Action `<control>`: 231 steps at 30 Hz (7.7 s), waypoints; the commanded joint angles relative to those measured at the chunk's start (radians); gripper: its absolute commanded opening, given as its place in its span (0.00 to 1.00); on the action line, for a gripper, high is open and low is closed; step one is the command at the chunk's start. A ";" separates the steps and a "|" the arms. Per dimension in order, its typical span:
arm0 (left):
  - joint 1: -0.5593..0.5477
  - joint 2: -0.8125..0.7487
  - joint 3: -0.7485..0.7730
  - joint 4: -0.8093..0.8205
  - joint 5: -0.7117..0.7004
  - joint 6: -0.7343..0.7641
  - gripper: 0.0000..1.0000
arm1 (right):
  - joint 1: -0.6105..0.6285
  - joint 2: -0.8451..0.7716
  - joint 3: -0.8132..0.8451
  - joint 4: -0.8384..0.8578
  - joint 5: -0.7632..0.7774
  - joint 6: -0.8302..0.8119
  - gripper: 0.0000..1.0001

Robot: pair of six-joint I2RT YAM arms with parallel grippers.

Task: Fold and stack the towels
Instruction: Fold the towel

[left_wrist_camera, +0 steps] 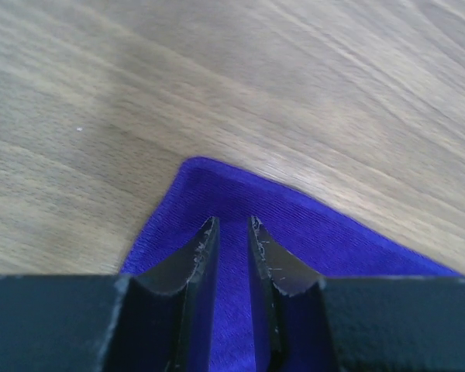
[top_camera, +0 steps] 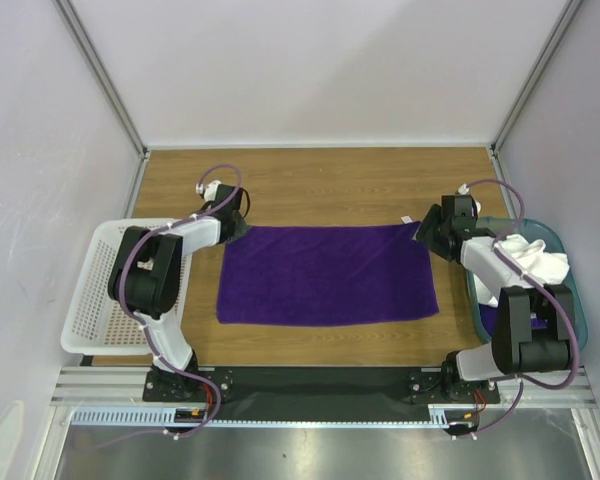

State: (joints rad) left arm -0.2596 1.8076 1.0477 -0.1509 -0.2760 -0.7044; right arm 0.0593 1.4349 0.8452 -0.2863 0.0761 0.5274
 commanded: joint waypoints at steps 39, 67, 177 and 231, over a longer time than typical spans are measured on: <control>0.092 0.013 0.091 0.019 0.005 0.014 0.29 | 0.020 0.278 0.219 0.208 0.053 0.010 0.54; -0.018 -0.402 -0.147 -0.041 -0.006 0.126 0.51 | 0.019 0.484 0.347 0.207 -0.001 0.049 0.45; -0.127 -0.979 -0.765 -0.197 -0.008 -0.138 0.00 | 0.864 1.243 1.580 0.072 0.030 0.079 0.75; -0.127 -1.172 -0.828 -0.136 0.101 -0.046 0.00 | 0.889 1.205 1.537 0.188 0.036 0.075 0.05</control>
State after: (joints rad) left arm -0.3923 0.6579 0.2241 -0.3214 -0.2115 -0.7876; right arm 0.9546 2.7380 2.4012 -0.1528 0.1745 0.6098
